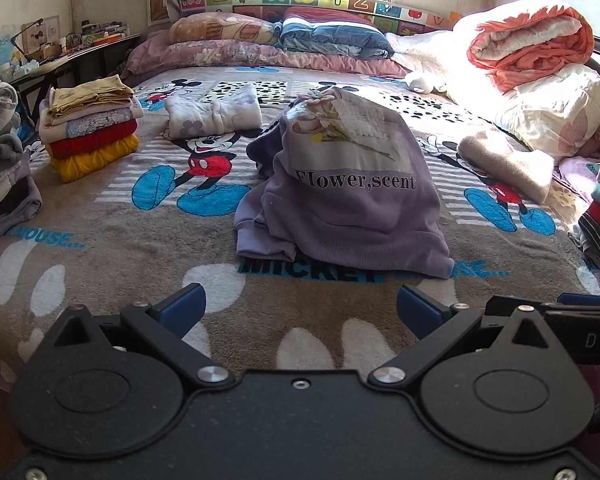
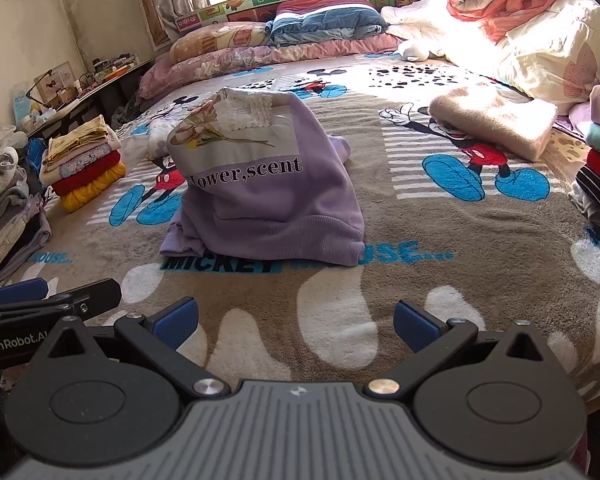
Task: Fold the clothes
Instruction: 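Move both tools toward the lavender sweatshirt's hem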
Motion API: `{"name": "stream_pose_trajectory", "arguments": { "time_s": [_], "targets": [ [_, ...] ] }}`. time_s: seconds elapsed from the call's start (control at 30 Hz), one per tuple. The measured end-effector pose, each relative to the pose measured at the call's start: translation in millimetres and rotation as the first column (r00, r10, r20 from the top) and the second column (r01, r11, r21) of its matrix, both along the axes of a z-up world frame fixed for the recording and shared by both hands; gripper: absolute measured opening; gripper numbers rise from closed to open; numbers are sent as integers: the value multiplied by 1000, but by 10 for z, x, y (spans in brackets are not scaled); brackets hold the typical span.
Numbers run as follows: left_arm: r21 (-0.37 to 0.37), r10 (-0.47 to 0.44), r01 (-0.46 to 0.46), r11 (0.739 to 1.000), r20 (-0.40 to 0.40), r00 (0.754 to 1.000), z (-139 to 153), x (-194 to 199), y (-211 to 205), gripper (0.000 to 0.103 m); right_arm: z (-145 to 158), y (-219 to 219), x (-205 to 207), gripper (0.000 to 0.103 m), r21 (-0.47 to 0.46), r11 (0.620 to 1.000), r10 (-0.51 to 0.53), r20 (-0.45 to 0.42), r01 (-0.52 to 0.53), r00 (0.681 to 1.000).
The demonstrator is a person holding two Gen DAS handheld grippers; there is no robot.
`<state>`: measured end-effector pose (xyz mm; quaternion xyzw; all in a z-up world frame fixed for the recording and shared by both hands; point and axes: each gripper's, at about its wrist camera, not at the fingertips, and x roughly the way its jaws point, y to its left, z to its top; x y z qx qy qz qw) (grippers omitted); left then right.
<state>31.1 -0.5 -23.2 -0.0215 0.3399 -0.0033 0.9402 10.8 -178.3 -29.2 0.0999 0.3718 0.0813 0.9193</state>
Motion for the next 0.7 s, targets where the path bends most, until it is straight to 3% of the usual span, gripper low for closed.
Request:
{"name": "stream_pose_trajectory", "arguments": {
  "time_s": [0.27, 0.7],
  "targets": [
    [-10, 3, -4, 1000, -35, 999, -78, 260, 14, 103, -90, -48, 198, 103, 69, 997, 22, -21, -21, 1000],
    [-1, 11, -11, 1000, -89, 996, -239, 680, 41, 103, -255, -1, 573, 103, 69, 996, 59, -45, -56, 997]
  ]
}}
